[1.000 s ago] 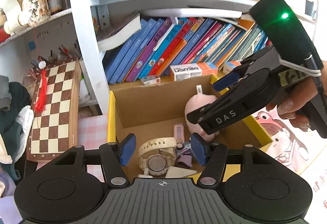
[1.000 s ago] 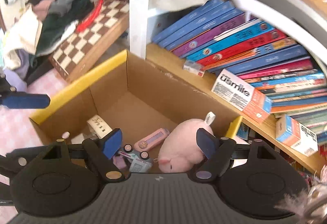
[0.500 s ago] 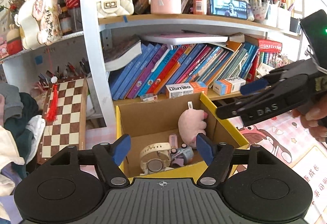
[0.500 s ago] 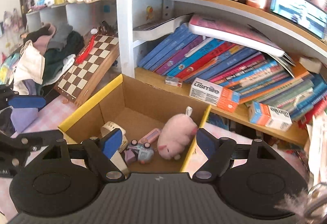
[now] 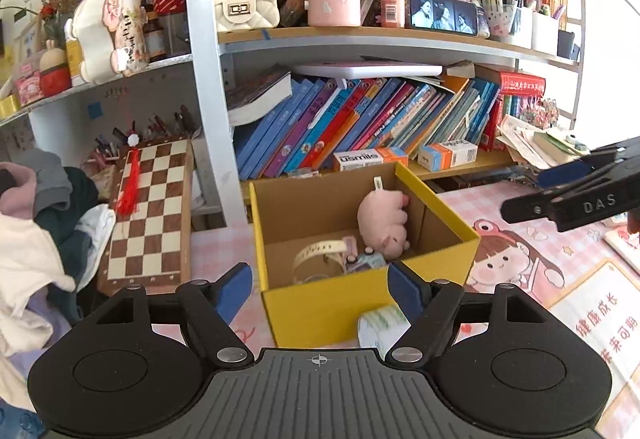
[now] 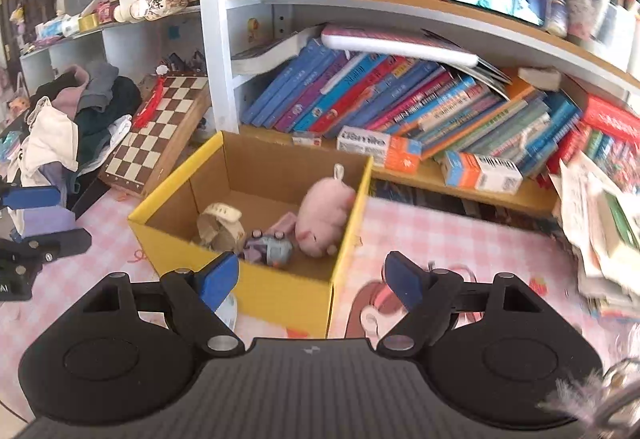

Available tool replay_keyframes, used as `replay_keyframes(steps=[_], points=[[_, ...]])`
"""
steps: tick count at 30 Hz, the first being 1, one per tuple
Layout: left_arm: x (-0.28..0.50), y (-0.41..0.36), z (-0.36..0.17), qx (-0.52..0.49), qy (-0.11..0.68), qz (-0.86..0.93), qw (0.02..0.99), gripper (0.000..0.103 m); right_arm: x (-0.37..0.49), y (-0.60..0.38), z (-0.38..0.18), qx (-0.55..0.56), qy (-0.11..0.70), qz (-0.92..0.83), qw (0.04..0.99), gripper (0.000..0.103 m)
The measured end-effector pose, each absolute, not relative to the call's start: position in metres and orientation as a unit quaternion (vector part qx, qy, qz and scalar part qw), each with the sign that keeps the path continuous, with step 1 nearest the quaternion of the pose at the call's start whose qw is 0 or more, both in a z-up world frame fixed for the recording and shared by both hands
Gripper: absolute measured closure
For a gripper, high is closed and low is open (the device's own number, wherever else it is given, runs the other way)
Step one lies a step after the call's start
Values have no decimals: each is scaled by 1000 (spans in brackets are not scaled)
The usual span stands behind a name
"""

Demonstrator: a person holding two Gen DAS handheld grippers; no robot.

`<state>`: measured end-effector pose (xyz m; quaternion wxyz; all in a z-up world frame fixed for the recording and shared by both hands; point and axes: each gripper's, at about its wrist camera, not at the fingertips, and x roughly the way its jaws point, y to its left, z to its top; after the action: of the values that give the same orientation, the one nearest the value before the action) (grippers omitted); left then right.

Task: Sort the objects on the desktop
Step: 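Withdraw both grippers from the box toward the tape roll and white plug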

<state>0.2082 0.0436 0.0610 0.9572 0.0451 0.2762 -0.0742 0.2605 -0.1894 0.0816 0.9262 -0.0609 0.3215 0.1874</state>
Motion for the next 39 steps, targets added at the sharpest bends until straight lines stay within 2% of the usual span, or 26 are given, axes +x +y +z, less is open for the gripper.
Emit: replay_keyframes(steps=[16,21,39], points=[[155,57,32,54,294,-61,952,25,173,-194,28,-44,365,119,922,21],[141,60,19,47,305,-52,950,20,151,-188,12,-39,367,97,924,18],[105,60,-19,25,348,-35,936,19,110,-168,-39,-38,410,93,906,12]])
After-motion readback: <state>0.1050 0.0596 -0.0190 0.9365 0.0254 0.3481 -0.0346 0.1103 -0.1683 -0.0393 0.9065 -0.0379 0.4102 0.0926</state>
